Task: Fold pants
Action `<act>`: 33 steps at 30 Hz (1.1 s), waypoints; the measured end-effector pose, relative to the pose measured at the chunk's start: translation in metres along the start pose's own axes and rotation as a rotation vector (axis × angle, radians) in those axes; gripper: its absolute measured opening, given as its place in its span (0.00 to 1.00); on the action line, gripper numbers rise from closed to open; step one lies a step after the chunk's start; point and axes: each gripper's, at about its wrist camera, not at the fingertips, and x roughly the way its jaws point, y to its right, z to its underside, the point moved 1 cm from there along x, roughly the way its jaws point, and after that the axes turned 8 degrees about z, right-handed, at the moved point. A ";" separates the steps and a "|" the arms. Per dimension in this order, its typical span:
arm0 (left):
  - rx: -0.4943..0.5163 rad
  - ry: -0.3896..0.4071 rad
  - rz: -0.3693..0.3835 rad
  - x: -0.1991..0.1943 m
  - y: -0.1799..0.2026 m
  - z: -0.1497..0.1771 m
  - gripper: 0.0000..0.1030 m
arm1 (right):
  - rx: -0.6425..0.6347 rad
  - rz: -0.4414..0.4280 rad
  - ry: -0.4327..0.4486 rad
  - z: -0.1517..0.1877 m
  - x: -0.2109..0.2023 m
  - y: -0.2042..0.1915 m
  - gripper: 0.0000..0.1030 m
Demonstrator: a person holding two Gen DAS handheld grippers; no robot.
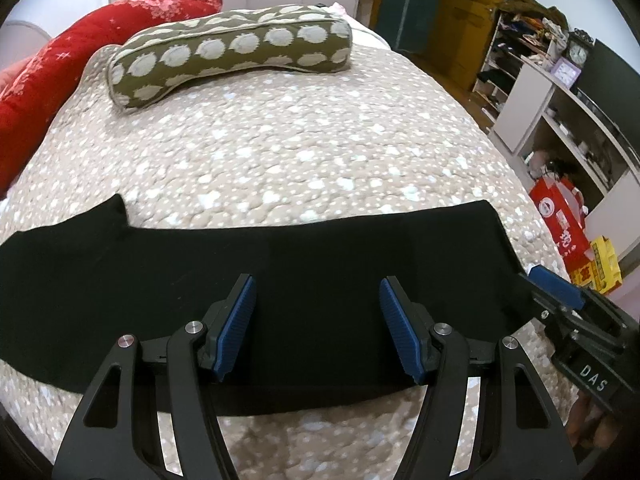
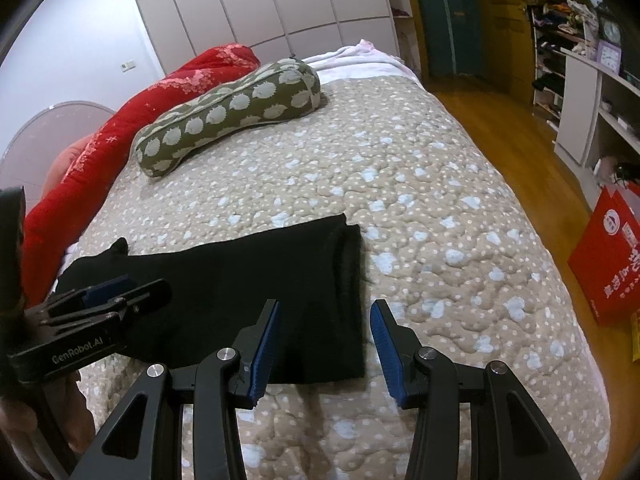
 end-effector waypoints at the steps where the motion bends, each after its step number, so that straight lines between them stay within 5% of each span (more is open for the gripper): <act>1: 0.003 -0.003 0.004 0.002 0.002 -0.001 0.62 | 0.003 -0.003 0.000 0.000 0.000 0.001 0.43; 13: 0.056 -0.023 0.110 0.017 0.024 -0.028 0.62 | 0.050 -0.048 -0.017 0.012 0.000 0.022 0.45; 33: 0.286 -0.202 0.316 0.092 0.093 -0.063 0.62 | 0.096 -0.150 -0.007 0.022 0.016 0.025 0.56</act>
